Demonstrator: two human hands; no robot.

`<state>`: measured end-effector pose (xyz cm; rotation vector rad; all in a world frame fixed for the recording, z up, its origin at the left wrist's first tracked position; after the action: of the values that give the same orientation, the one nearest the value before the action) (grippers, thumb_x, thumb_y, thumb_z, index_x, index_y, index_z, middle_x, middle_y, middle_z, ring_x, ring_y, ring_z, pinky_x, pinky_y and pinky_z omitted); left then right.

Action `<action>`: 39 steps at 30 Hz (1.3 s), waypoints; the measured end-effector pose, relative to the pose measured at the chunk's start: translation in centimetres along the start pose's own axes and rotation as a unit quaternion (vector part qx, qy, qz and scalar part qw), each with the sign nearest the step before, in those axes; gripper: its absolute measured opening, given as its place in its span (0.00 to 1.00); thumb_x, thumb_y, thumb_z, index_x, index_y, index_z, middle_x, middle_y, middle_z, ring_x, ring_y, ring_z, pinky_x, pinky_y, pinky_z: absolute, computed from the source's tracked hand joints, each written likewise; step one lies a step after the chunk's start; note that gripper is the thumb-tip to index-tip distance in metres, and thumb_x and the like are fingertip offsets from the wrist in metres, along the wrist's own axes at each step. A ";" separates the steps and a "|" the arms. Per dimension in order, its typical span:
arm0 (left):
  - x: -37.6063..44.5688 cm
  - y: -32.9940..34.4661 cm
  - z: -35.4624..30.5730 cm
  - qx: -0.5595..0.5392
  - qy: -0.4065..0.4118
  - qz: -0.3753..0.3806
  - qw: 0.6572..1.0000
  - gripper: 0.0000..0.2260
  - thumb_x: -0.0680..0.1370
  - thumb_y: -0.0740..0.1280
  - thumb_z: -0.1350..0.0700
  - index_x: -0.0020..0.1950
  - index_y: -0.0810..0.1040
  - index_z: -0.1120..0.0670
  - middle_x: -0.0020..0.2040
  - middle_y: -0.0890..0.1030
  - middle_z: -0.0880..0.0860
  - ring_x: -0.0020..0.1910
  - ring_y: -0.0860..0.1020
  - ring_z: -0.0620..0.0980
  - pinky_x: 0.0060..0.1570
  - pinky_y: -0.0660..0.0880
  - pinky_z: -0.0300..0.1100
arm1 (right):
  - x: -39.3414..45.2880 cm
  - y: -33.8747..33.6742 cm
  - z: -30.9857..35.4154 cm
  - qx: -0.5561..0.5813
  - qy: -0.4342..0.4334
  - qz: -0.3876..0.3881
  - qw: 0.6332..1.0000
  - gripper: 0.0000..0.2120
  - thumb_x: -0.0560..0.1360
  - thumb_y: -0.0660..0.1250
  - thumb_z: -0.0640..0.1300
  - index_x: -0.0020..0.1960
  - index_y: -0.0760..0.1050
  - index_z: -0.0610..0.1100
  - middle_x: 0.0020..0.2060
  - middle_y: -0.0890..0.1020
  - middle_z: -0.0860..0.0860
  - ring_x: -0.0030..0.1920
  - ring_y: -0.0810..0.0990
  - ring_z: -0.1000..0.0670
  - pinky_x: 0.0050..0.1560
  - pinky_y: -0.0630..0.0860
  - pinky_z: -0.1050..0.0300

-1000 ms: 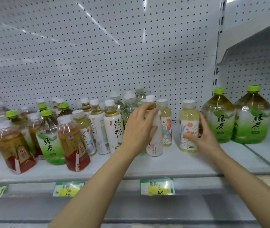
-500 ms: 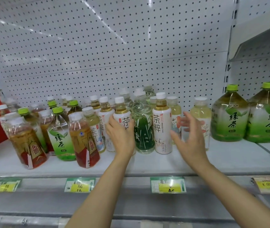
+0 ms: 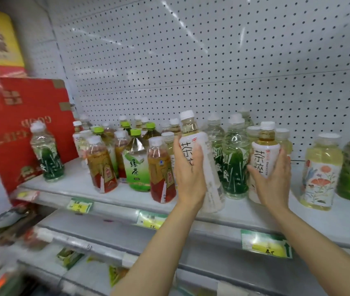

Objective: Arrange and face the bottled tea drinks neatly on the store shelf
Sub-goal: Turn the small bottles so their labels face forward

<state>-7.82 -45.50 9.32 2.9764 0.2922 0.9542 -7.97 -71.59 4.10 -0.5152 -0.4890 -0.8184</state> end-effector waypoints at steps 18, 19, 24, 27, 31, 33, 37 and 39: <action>0.4 -14.7 1.9 0.002 -0.022 0.067 0.998 0.20 0.76 0.71 0.43 0.65 0.73 0.47 0.49 0.82 0.46 0.48 0.81 0.45 0.49 0.81 0.44 | -13.5 2.9 14.8 0.111 -0.091 -0.001 0.990 0.43 0.70 0.61 0.63 0.80 0.51 0.49 0.74 0.68 0.46 0.69 0.71 0.44 0.66 0.70 0.48; 0.6 -16.0 2.4 0.000 -0.025 0.072 0.997 0.20 0.76 0.71 0.43 0.64 0.73 0.48 0.49 0.82 0.46 0.48 0.81 0.44 0.49 0.81 0.44 | -14.4 3.9 15.1 0.110 -0.088 -0.004 0.990 0.43 0.70 0.61 0.63 0.80 0.51 0.49 0.74 0.68 0.46 0.69 0.71 0.45 0.66 0.69 0.49; 0.5 -22.5 5.2 0.007 -0.046 0.088 0.995 0.19 0.76 0.71 0.45 0.66 0.73 0.46 0.51 0.81 0.44 0.49 0.79 0.40 0.48 0.76 0.33 | -18.9 8.8 17.3 0.119 -0.072 -0.005 0.990 0.40 0.72 0.63 0.58 0.80 0.53 0.49 0.72 0.69 0.50 0.65 0.72 0.51 0.61 0.70 0.54; 0.4 -25.5 6.6 0.016 -0.046 0.097 0.994 0.15 0.77 0.71 0.47 0.62 0.73 0.43 0.50 0.81 0.43 0.48 0.79 0.36 0.44 0.73 0.28 | -21.5 11.6 18.1 0.140 -0.057 -0.001 0.988 0.38 0.74 0.64 0.52 0.79 0.53 0.48 0.67 0.68 0.61 0.61 0.69 0.63 0.56 0.66 0.76; 0.8 -28.0 8.2 0.026 -0.052 0.102 0.993 0.14 0.77 0.71 0.48 0.61 0.73 0.41 0.50 0.81 0.41 0.47 0.78 0.34 0.43 0.71 0.25 | -23.5 14.5 18.8 0.157 -0.044 0.005 0.987 0.41 0.71 0.62 0.60 0.79 0.54 0.47 0.66 0.69 0.62 0.58 0.70 0.66 0.50 0.63 0.84; 1.6 -28.8 9.1 0.031 -0.058 0.098 0.993 0.17 0.77 0.71 0.46 0.64 0.73 0.44 0.52 0.81 0.42 0.49 0.79 0.35 0.43 0.72 0.25 | -23.5 15.8 19.4 0.163 -0.051 0.016 0.985 0.41 0.71 0.62 0.60 0.79 0.54 0.47 0.65 0.69 0.63 0.56 0.71 0.68 0.49 0.64 0.84; 3.5 -30.1 10.4 0.037 -0.056 0.079 0.995 0.14 0.76 0.71 0.46 0.60 0.73 0.42 0.49 0.82 0.42 0.47 0.80 0.38 0.45 0.75 0.31 | -22.7 17.8 20.3 0.162 -0.058 0.022 0.985 0.38 0.73 0.63 0.56 0.79 0.54 0.50 0.66 0.71 0.61 0.59 0.73 0.69 0.55 0.69 0.76; 4.8 -30.8 10.7 0.041 -0.048 0.063 0.996 0.17 0.77 0.71 0.45 0.63 0.73 0.46 0.50 0.82 0.44 0.48 0.80 0.39 0.45 0.75 0.33 | -22.2 18.8 20.8 0.162 -0.071 0.027 0.984 0.38 0.73 0.63 0.58 0.79 0.54 0.53 0.69 0.71 0.54 0.64 0.74 0.57 0.60 0.73 0.63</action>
<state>-3.26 -13.78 1.58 3.1367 0.1491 0.8245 -10.64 -35.93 2.60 -0.2843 -0.7224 -0.6353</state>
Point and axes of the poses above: each hand's wrist, its own x-axis towards the middle knuckle, its own y-axis out of the palm, z = x × y, the point moved 10 cm from there along x, towards the middle knuckle
